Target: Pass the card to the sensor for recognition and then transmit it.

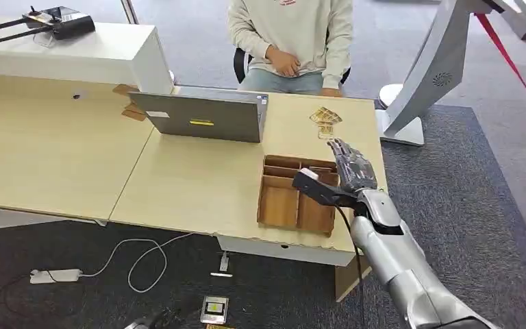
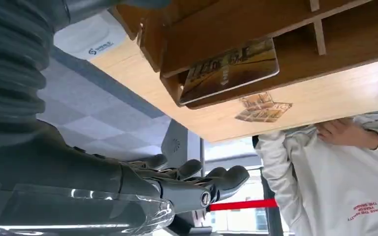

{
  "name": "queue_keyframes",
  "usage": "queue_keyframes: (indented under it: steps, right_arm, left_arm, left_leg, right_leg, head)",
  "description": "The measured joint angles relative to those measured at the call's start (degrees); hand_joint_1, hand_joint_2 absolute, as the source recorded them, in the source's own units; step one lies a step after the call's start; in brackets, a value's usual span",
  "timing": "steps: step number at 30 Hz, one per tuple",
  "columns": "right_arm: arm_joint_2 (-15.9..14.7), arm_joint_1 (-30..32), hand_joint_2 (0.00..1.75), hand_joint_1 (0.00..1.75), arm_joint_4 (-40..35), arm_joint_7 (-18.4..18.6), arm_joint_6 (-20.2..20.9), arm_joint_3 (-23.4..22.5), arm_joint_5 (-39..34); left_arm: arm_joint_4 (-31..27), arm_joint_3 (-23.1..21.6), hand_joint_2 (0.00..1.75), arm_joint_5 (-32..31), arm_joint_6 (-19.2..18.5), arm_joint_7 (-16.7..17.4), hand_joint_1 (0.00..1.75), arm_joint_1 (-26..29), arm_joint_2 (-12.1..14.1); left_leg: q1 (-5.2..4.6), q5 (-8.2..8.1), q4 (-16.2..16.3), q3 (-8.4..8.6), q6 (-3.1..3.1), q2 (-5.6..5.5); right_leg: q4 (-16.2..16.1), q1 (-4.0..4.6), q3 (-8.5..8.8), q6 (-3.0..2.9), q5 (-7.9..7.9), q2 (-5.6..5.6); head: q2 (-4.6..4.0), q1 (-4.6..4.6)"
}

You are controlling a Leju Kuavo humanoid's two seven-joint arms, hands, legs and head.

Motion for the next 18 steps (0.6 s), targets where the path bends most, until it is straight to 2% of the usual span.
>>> queue_keyframes:
  steps: [16, 18]
  right_arm:
    - [0.4, -0.2, 1.75, 0.00, 1.1, 0.1, 0.0, 0.0, 0.3]
    - [0.5, -0.1, 1.75, 0.14, 1.4, 0.1, 0.0, 0.0, 0.3]
  left_arm:
    - [0.0, -0.6, 0.00, -0.6, -0.5, 0.2, 0.00, -0.3, 0.0]
    - [0.0, -0.6, 0.00, -0.6, -0.5, 0.2, 0.00, -0.4, 0.0]
  left_leg:
    - [0.00, 0.00, 0.0, 0.00, 0.00, 0.00]
    - [0.00, 0.00, 0.0, 0.00, 0.00, 0.00]
  right_leg:
    - [0.0, 0.00, 0.00, 0.00, 0.00, 0.00]
    - [0.0, 0.00, 0.00, 0.00, 0.00, 0.00]
  head:
    - [0.00, 0.00]
    - [0.00, -0.02]
